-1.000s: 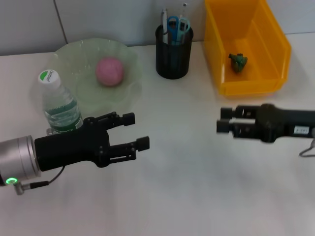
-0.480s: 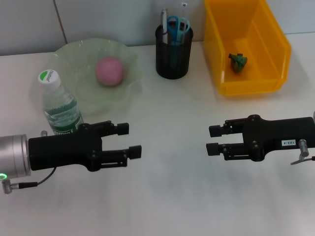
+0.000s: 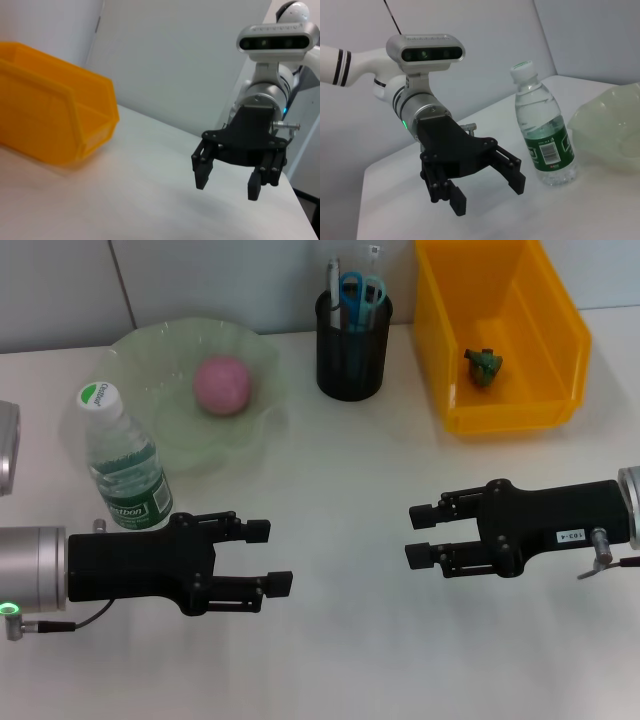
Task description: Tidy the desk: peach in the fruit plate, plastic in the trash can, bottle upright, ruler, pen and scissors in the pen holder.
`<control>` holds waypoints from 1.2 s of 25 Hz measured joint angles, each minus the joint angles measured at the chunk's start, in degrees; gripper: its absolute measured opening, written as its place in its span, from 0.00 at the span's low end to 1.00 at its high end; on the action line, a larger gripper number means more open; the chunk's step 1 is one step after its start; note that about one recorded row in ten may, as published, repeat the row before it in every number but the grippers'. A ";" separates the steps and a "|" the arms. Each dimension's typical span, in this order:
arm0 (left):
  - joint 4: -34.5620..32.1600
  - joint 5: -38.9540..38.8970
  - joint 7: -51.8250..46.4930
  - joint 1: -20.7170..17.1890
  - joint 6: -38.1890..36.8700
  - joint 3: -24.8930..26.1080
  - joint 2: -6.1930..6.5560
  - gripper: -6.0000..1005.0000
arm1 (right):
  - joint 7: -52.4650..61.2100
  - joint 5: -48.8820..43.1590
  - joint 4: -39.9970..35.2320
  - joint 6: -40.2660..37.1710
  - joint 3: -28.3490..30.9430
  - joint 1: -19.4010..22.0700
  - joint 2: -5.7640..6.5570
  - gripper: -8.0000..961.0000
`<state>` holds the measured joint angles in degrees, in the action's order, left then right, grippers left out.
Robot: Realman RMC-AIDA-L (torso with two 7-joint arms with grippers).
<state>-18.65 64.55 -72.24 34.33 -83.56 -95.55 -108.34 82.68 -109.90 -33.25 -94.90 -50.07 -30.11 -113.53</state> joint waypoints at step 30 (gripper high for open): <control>0.02 0.67 1.66 -0.83 -0.38 0.63 0.05 0.81 | -0.15 0.11 0.15 -0.12 0.06 -0.71 -0.30 0.62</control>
<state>-18.63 65.22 -70.57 33.51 -83.94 -94.92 -108.29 82.53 -109.79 -33.10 -95.02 -50.01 -30.82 -113.83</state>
